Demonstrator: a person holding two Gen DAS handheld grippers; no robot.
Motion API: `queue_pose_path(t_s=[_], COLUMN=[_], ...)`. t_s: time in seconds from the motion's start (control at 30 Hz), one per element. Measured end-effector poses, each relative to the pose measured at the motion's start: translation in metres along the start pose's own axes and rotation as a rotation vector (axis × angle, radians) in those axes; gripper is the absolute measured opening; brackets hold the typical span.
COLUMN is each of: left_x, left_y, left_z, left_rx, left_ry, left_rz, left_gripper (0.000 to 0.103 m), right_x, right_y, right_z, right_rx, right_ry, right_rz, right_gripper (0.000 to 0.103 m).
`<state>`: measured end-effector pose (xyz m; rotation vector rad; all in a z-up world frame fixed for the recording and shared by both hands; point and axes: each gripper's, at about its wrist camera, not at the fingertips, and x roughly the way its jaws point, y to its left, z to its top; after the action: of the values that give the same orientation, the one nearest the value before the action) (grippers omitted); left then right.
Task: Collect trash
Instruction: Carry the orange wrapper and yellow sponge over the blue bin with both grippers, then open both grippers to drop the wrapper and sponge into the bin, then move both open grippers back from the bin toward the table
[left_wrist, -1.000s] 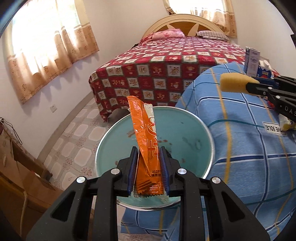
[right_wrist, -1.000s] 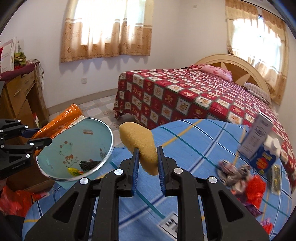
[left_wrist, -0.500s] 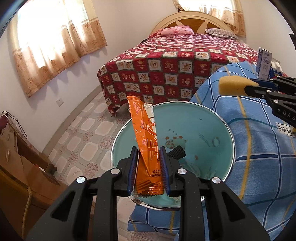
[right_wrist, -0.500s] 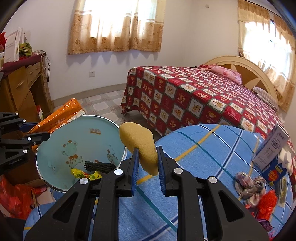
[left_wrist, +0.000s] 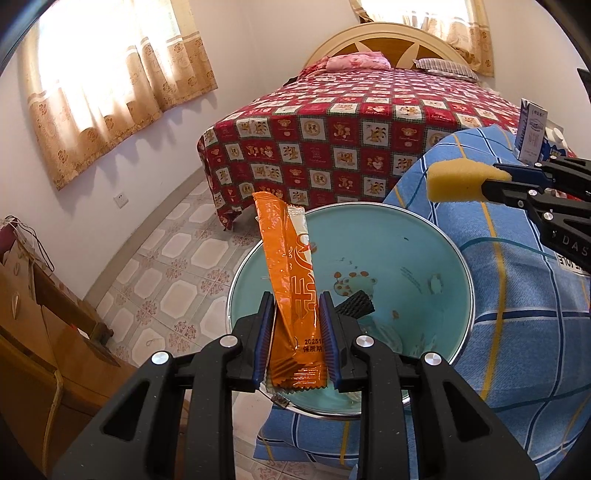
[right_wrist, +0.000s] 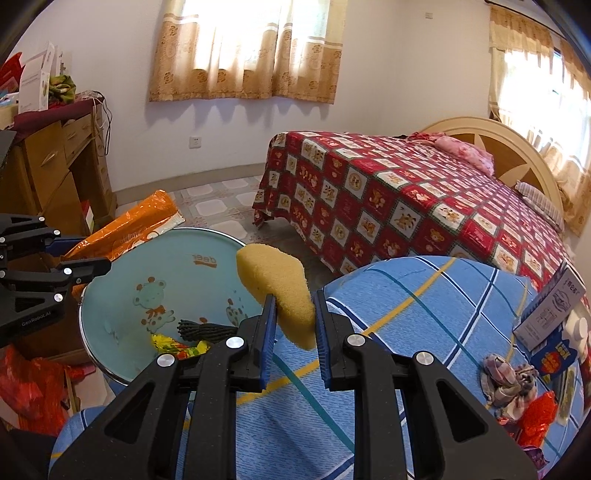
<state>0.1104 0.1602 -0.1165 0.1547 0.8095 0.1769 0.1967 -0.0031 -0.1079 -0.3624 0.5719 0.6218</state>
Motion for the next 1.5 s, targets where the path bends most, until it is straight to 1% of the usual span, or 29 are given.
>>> queue_pose_path(t_s=[0.5,0.63,0.7,0.73,0.77,0.8,0.83,0.87,0.9,0.97,1.07,1.1,1.23,1.33,1.43,1.5], left_x=[0.000,-0.001,-0.001,-0.001,-0.001,-0.002,-0.003,-0.003,-0.004,-0.005,-0.006,-0.006,-0.009,-0.010,-0.011,-0.012], left_y=[0.003,0.002,0.003,0.002,0.003,0.003,0.003,0.002,0.001,0.001,-0.001,-0.001,-0.003,-0.005,-0.016,-0.029], left_z=[0.001,0.000,0.001,0.000,0.001,0.001,0.001,0.001,0.001,0.001,0.000,0.000,-0.001,-0.001,-0.002,-0.003], left_rx=[-0.007,-0.012,-0.011,-0.014,-0.016,-0.018,-0.018,-0.017,-0.018,-0.019,-0.018,-0.021,-0.029,-0.045,-0.041,-0.030], left_ry=[-0.002,-0.002,-0.003,-0.004,-0.004,-0.006,-0.008,-0.011,-0.013,-0.015,-0.016,-0.016,-0.020,-0.025,-0.031,-0.034], left_rz=[0.002,0.000,0.002,0.004,0.002,0.002,0.003,0.005,0.007,0.009,0.011,0.014,0.013,-0.010,-0.036,-0.063], left_gripper=[0.026,0.027,0.029,0.030,0.039,0.048,0.052,0.058,0.061,0.068,0.073,0.078,0.080,0.081,0.086,0.091], right_x=[0.006,0.008,0.009,0.009,0.009,0.008,0.008,0.008,0.008,0.008,0.007,0.006,0.002,-0.008,-0.029,-0.051], right_y=[0.013,0.017,0.020,0.021,0.023,0.023,0.024,0.025,0.025,0.026,0.024,0.024,0.022,0.020,0.014,0.005], right_z=[-0.001,-0.001,-0.001,-0.001,-0.001,-0.002,-0.002,-0.003,-0.004,-0.005,-0.007,-0.007,-0.007,-0.008,-0.012,-0.020], right_rx=[-0.034,-0.045,-0.049,-0.050,-0.051,-0.050,-0.049,-0.048,-0.047,-0.043,-0.033,-0.029,-0.022,-0.015,-0.015,-0.010], right_ry=[0.023,0.029,0.034,0.036,0.035,0.030,0.027,0.025,0.026,0.026,0.026,0.024,0.019,0.010,-0.008,-0.027], right_rz=[0.022,0.036,0.057,0.061,0.069,0.074,0.075,0.075,0.072,0.071,0.063,0.061,0.046,0.027,-0.012,-0.059], right_gripper=[0.021,0.023,0.024,0.029,0.041,0.048,0.056,0.059,0.059,0.064,0.065,0.065,0.067,0.067,0.068,0.071])
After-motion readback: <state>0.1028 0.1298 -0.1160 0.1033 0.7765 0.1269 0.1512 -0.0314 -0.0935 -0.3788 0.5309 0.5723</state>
